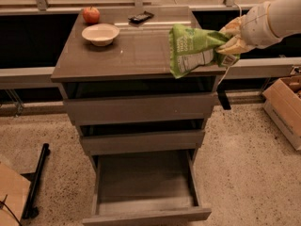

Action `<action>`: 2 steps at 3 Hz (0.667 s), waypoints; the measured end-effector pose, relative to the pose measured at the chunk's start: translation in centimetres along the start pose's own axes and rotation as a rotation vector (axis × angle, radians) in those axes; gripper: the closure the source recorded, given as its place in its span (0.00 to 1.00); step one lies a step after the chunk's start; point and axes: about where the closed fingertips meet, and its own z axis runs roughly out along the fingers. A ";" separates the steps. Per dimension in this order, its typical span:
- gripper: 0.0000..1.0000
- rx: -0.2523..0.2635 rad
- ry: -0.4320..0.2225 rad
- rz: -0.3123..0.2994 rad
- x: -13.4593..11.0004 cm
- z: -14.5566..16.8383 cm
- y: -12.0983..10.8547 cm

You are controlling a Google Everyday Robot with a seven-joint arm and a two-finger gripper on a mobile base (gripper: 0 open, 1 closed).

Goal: Pick green rice chip bag from bottom drawer and place on counter

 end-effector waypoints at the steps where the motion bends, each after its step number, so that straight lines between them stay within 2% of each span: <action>1: 1.00 0.022 0.014 0.040 0.4 0.2 -0.1; 2: 1.00 0.086 0.036 0.079 0.2 1.4 -1.1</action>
Offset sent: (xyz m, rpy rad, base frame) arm 0.0604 0.0004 0.0218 0.1000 -0.2101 -0.2756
